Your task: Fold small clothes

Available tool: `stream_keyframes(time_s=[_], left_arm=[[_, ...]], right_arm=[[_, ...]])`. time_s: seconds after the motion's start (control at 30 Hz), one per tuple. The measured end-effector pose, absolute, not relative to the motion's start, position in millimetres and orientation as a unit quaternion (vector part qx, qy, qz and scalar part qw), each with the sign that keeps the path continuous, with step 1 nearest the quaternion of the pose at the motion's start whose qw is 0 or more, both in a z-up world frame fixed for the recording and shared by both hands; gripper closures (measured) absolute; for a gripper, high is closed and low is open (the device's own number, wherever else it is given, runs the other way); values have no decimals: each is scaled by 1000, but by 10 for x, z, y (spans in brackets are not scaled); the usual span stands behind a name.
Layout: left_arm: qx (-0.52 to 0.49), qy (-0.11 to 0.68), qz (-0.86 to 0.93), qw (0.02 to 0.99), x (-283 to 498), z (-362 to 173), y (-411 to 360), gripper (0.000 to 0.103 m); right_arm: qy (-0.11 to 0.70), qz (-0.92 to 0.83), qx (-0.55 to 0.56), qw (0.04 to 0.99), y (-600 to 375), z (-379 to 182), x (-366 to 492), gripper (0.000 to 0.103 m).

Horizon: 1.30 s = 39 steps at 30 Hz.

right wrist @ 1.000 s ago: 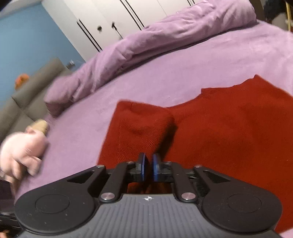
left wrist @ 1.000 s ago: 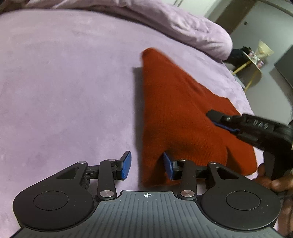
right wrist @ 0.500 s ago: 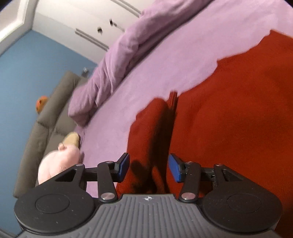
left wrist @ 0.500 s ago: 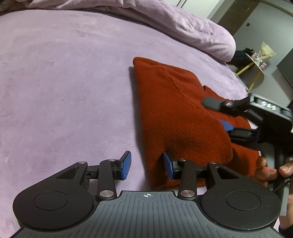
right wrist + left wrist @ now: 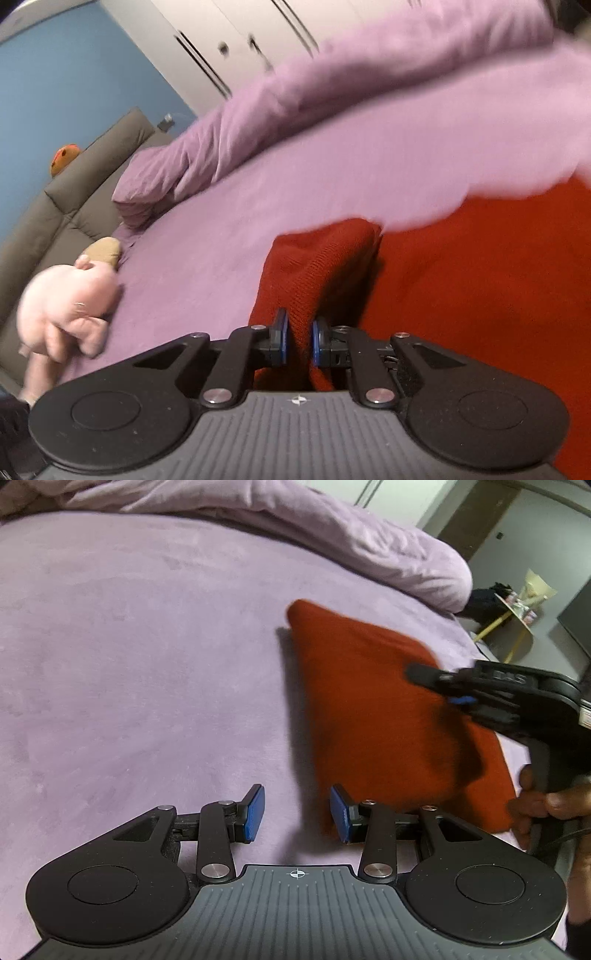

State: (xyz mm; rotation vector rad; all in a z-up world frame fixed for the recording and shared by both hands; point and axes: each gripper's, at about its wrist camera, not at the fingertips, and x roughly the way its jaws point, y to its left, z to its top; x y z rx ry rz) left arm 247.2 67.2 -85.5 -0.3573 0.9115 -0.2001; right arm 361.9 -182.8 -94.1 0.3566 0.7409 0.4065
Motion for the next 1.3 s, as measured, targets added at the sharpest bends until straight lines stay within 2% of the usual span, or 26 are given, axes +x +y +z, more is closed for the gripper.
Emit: stream_keyframes(time_s=[0.17,0.3,0.4,0.47,0.5,0.63,0.7,0.73,0.77,0.93,1.07,1.2,1.23,1.3], left_arm=[[-161,439,-116,876,2537,-830,421,60],[-160,464,-138,860,2661,-962,148,60],[-133,468,-125,865,2691,-999,44,60],[-120,465,-121,869,2679,-987,27,60],[-118,466,-119,869,2676,-986,20,60],[-109,468,-107,870,2661,-992,-59,60],[-89,466,-101,874,2638,-974,-135,60],[-78,465,-99,876,2624,-957,-170,60],[-67,463,-97,878,2616,-946,-199,60],[-46,472,-69,878,2632,-938,-248,59],[-56,476,-76,875,2639,-968,-305,59],[-54,477,-75,874,2635,-1005,-402,58],[-51,476,-79,874,2621,-996,-424,58],[-53,480,-95,871,2577,-954,-435,58]], right_arm=[[357,116,143,916,-2385,-926,3385,92],[396,97,200,891,-2758,-1211,3399,89],[399,100,279,867,-3049,-1315,3351,72],[400,126,333,845,-3161,-1412,3372,58],[404,135,350,835,-3182,-1470,3392,54],[418,178,385,803,-3002,-1618,3562,52],[419,170,353,819,-2819,-1573,3605,62],[413,165,323,835,-2737,-1500,3608,84],[402,159,293,853,-2661,-1393,3576,86],[296,88,117,944,-2535,-795,3321,88],[284,4,49,958,-2710,-803,3254,88],[338,-9,65,939,-2960,-1125,3321,83],[340,-5,89,936,-3037,-1142,3293,75],[326,5,146,934,-3212,-1072,3132,69]])
